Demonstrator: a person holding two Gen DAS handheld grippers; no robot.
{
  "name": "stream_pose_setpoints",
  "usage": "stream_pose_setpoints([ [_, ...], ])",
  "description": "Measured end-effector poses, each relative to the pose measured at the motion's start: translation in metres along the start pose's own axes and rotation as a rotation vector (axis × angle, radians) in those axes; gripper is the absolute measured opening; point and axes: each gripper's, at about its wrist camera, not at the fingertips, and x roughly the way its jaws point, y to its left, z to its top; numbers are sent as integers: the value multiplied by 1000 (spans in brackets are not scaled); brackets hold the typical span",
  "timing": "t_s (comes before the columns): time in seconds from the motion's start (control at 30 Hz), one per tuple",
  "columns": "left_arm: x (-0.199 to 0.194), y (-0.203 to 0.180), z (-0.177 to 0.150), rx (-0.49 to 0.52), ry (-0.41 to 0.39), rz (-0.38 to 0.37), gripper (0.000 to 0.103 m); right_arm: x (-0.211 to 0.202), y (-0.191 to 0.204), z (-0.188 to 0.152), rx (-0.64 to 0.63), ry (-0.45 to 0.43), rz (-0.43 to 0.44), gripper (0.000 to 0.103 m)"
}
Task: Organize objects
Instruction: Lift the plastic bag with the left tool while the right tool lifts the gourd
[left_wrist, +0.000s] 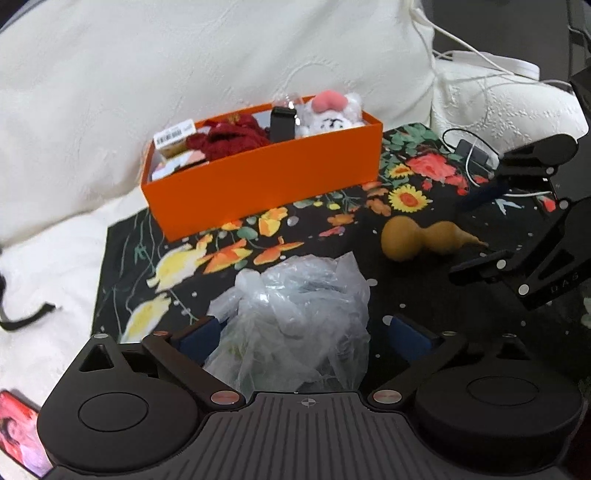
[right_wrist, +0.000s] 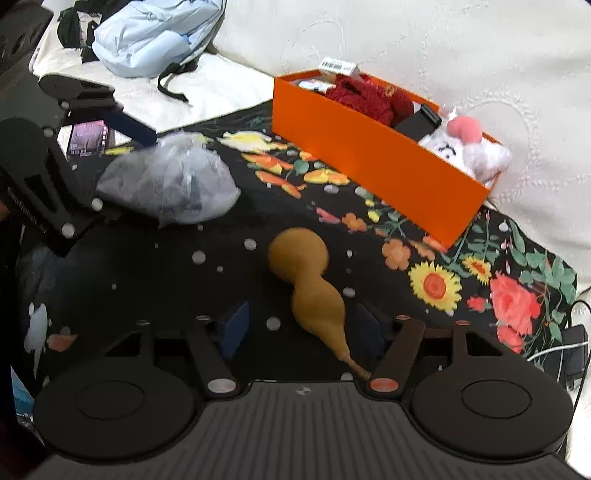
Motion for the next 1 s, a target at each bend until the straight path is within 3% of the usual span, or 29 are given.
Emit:
stream_pose_setpoints([
  [0.13, 13, 2, 6, -42, 22, 5, 103, 3, -3, 11, -34, -33, 5, 86],
  [0.33, 41, 0, 12, -56, 51, 20, 103, 37, -21, 17, 29, -18, 27, 86],
  [0.6, 54, 6, 10, -79, 53, 36, 103, 71, -63, 19, 233, -17, 36, 87],
  [0.73, 61, 13, 12, -123, 67, 35, 103, 82, -84, 4, 339, 5, 38, 79],
  [0.8, 63, 15, 14, -145, 66, 48, 103, 77, -90, -2, 389, -17, 33, 60],
  [0.83, 64, 15, 15, -152, 62, 61, 103, 75, -93, -3, 416, -26, 20, 43],
  [1.0, 64, 17, 24, -192, 35, 81, 103, 66, -99, -11, 515, -73, 18, 40],
])
